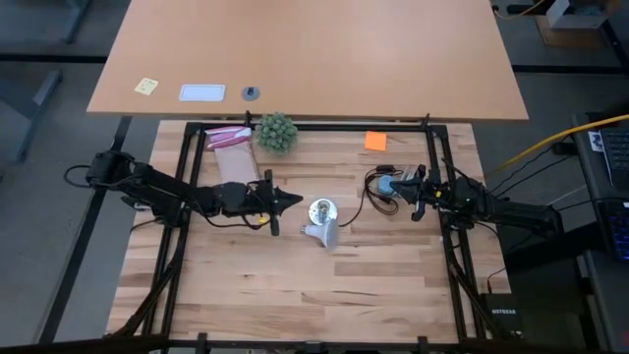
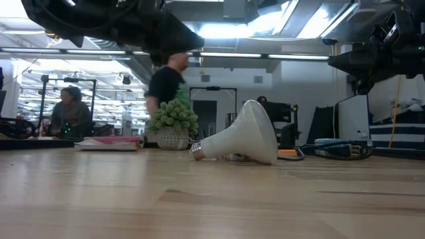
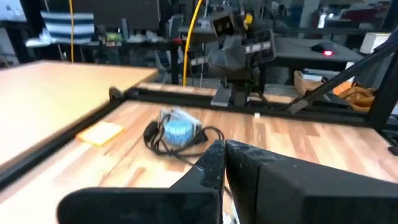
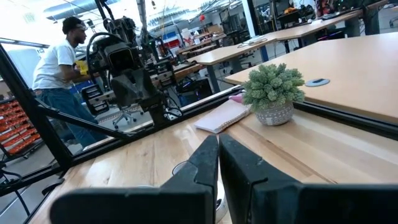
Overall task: Screw lightbulb
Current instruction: Insert the lightbulb into the lamp
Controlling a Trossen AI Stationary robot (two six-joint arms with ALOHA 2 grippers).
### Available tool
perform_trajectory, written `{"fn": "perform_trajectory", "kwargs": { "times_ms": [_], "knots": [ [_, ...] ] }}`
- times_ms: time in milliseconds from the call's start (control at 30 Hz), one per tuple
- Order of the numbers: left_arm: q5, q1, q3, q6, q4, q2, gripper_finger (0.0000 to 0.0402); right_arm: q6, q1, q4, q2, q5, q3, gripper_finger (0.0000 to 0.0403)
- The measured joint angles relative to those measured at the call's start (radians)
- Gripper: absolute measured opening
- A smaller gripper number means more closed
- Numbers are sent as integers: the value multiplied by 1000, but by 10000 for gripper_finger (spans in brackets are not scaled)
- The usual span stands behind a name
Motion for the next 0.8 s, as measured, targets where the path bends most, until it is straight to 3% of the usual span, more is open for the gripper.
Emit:
{"fn": "perform_trajectory", "kwargs": {
  "times_ms": [433,567,800],
  "knots": [
    [12,6,0,-65,-53,0,156,0,0,0,0,0,0,21],
    [64,0,0,-112,-62,0,179,1,0,0,0,0,0,21],
    [68,-35,0,-141,-97,19,203,2,0,0,0,0,0,21]
  ]
}}
